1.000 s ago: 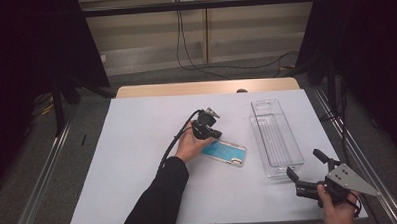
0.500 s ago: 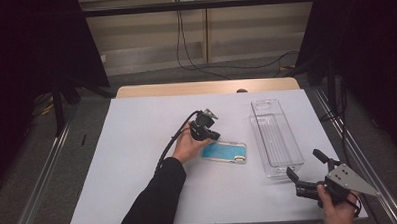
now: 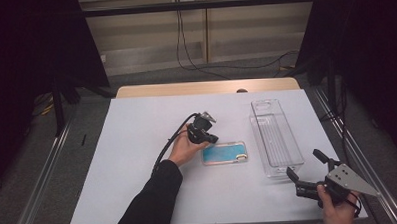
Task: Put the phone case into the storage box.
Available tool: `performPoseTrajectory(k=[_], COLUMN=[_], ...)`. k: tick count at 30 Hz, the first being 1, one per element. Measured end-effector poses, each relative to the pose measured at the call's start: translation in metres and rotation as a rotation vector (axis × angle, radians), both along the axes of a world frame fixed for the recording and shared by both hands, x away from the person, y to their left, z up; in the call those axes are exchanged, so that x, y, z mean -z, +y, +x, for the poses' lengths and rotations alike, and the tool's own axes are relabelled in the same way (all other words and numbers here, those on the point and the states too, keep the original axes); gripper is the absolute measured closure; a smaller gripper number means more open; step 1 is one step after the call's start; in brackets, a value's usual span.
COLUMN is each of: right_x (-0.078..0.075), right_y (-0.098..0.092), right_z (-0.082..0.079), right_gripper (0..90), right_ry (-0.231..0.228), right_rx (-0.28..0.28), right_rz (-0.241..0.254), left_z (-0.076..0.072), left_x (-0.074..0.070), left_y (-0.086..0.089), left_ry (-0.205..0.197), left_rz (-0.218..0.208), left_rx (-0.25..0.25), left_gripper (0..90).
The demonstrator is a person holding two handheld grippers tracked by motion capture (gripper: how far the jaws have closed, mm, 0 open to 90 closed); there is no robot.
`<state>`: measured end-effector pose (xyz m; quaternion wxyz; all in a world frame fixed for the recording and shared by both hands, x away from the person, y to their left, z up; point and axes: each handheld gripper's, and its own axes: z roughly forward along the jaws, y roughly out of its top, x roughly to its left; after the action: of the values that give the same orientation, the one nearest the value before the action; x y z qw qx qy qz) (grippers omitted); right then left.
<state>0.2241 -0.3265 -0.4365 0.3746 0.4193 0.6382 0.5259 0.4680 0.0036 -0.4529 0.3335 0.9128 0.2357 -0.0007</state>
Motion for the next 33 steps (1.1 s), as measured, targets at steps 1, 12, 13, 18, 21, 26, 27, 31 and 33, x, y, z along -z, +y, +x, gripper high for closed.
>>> performPoseTrajectory(k=[1, 12, 13, 18, 21, 26, 27, 31, 33], right_x=[0.000, 0.000, 0.000, 0.000, 0.000, 0.000, 0.000, 0.000, 0.000], right_y=[0.000, 0.000, 0.000, 0.000, 0.000, 0.000, 0.000, 0.000, 0.000], right_z=[0.000, 0.000, 0.000, 0.000, 0.000, 0.000, 0.000, 0.000, 0.000], right_gripper=[0.0, 0.0, 0.0, 0.0, 0.0, 0.0, 0.0, 0.0, 0.0], right_ry=[0.001, 0.001, 0.000, 0.002, 0.000, 0.000, 0.002, 0.001, 0.000], right_rx=[0.000, 0.001, 0.003, 0.000, 0.001, 0.002, 0.001, 0.003, 0.001], right_rz=[0.000, -0.003, -0.002, -0.003, -0.002, -0.005, -0.006, -0.003, -0.004], left_z=[0.000, -0.006, -0.006, -0.008, -0.010, -0.013, -0.014, -0.015, -0.016], left_x=[0.000, 0.000, 0.000, -0.001, 0.000, -0.001, -0.001, -0.001, -0.001], left_y=[0.001, 0.008, 0.008, 0.010, 0.012, 0.014, 0.015, 0.017, 0.019], left_ry=[-0.002, -0.001, -0.001, 0.003, 0.003, 0.004, 0.005, 0.007, 0.009], left_rz=[0.002, -0.002, -0.002, 0.001, -0.003, 0.000, 0.000, -0.004, -0.005], left_rx=[0.001, 0.008, 0.008, 0.014, 0.013, 0.014, 0.014, 0.014, 0.015], left_gripper=[90.0, 90.0, 90.0, 90.0, 90.0, 90.0, 90.0, 90.0, 90.0])
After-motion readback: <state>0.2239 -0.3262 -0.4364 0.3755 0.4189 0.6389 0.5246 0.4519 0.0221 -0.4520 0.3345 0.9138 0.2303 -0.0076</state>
